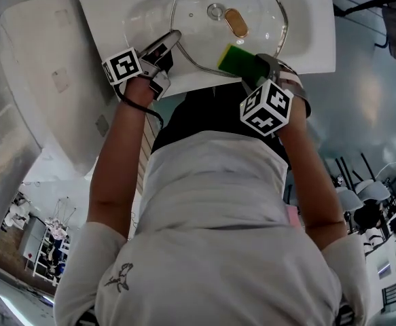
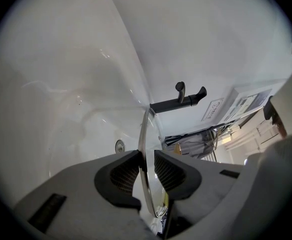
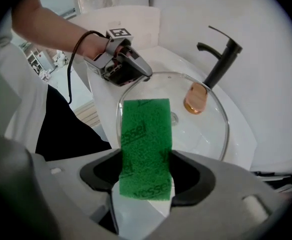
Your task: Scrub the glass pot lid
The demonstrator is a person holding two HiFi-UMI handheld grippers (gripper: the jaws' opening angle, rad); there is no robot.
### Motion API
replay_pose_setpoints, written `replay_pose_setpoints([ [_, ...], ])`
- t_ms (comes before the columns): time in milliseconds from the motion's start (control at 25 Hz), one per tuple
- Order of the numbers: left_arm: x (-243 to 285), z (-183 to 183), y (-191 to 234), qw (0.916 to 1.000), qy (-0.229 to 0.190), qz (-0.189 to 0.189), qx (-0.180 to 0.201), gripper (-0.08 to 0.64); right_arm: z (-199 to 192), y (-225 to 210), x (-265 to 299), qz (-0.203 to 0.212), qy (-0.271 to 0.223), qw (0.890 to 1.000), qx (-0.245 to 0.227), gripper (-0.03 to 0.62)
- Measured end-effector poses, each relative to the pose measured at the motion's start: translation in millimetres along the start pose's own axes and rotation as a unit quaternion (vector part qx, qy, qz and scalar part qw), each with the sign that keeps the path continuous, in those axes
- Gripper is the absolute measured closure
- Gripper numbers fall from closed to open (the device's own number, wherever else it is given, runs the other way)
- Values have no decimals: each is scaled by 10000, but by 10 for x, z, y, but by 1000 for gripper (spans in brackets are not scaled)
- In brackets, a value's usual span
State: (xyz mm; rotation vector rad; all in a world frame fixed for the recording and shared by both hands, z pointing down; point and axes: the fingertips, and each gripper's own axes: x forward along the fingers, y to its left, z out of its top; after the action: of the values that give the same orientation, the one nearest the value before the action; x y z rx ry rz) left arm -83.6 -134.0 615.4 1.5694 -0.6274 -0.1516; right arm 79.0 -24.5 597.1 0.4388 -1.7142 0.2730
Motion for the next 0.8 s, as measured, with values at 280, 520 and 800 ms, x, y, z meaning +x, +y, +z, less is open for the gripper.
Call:
replay_pose_setpoints([
  [280, -14, 24, -15, 10000, -36, -49, 32, 466, 168, 280, 12, 198, -26, 9990, -409, 299],
  [520, -17, 0, -2, 10000, 30, -18, 37, 466, 639, 48, -151, -67, -335, 9949, -952, 299],
  [800, -16, -8, -19, 10000, -9, -49, -59, 466, 1197, -116, 17, -370, -343, 9924, -1121, 298],
])
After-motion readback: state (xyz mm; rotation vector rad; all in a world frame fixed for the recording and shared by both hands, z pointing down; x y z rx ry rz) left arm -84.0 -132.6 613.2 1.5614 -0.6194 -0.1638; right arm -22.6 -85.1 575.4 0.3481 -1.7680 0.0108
